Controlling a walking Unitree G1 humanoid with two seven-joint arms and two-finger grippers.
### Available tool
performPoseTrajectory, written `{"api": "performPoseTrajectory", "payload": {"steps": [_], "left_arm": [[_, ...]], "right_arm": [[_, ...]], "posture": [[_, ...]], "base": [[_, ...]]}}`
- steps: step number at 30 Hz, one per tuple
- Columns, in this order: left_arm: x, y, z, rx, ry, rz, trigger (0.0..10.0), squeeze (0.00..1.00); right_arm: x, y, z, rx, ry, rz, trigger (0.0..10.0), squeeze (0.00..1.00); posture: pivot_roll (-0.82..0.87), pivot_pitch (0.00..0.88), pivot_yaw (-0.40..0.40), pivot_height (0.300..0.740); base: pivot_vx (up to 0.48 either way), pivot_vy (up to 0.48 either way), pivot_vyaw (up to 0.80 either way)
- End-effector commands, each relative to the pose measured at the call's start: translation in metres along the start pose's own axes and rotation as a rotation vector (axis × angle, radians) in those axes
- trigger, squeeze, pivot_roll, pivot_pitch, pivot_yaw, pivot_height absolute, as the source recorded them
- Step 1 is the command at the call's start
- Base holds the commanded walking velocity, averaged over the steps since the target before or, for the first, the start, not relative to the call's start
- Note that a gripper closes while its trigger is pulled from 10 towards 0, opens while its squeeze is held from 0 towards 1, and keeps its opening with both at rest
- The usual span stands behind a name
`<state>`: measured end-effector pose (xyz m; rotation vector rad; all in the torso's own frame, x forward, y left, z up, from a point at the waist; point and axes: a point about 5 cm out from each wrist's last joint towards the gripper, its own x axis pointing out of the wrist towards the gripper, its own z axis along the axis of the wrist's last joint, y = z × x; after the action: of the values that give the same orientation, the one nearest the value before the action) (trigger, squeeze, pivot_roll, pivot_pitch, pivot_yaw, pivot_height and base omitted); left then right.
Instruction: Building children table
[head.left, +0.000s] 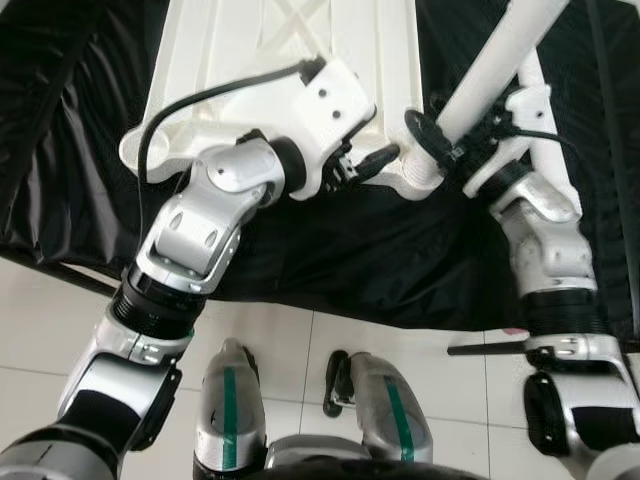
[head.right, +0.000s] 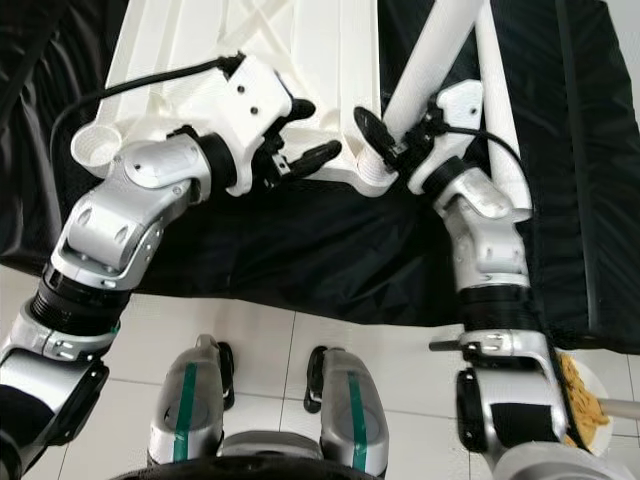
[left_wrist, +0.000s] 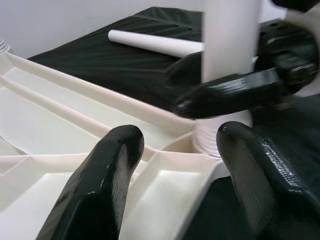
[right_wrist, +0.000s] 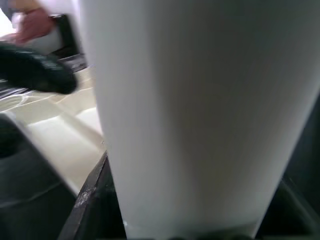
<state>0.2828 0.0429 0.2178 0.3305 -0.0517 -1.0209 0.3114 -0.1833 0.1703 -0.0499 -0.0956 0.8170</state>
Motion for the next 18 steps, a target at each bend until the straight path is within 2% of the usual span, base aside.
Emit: {"api": "performPoseTrajectory", "payload": {"steps": [1,6,11,13,14,17,18], "left_arm": [[0.000,0.000,0.003,0.007,-0.007,0.002,10.0,0.00],[-0.002,0.000,0.003,0.010,-0.003,-0.012,10.0,0.00],[-0.003,-0.001,0.003,0.012,0.001,-0.018,10.0,0.00],[-0.004,-0.001,0.003,0.014,0.003,-0.020,10.0,0.00],[-0.004,-0.001,0.003,0.015,0.003,-0.020,10.0,0.00],[-0.005,-0.001,0.003,0.015,0.006,-0.016,10.0,0.00],[-0.005,-0.001,0.003,0.015,0.006,-0.016,10.0,0.00]], "right_arm": [[-0.002,0.015,-0.019,0.065,0.087,0.157,0.0,0.00],[-0.012,0.008,-0.018,0.019,0.159,0.248,0.0,0.00],[-0.015,0.011,-0.019,0.022,0.184,0.311,0.0,0.00],[-0.019,0.011,-0.022,-0.012,0.220,0.337,0.0,0.00],[-0.016,0.006,-0.023,-0.034,0.227,0.291,10.0,0.00],[-0.010,-0.001,-0.024,-0.038,0.227,0.190,10.0,0.00],[-0.010,-0.001,-0.024,-0.038,0.227,0.190,10.0,0.00]], "posture": [[0.08,0.089,-0.039,0.740],[0.09,0.092,-0.035,0.740],[0.09,0.093,-0.033,0.740],[0.10,0.093,-0.033,0.740],[0.10,0.095,-0.035,0.740],[0.10,0.097,-0.038,0.740],[0.10,0.097,-0.038,0.740]], "base": [[0.000,0.000,0.00],[0.000,0.000,0.00],[0.000,0.000,0.00],[0.000,0.000,0.00],[0.000,0.000,0.00],[0.000,0.000,0.00],[0.000,0.000,0.00]]}}
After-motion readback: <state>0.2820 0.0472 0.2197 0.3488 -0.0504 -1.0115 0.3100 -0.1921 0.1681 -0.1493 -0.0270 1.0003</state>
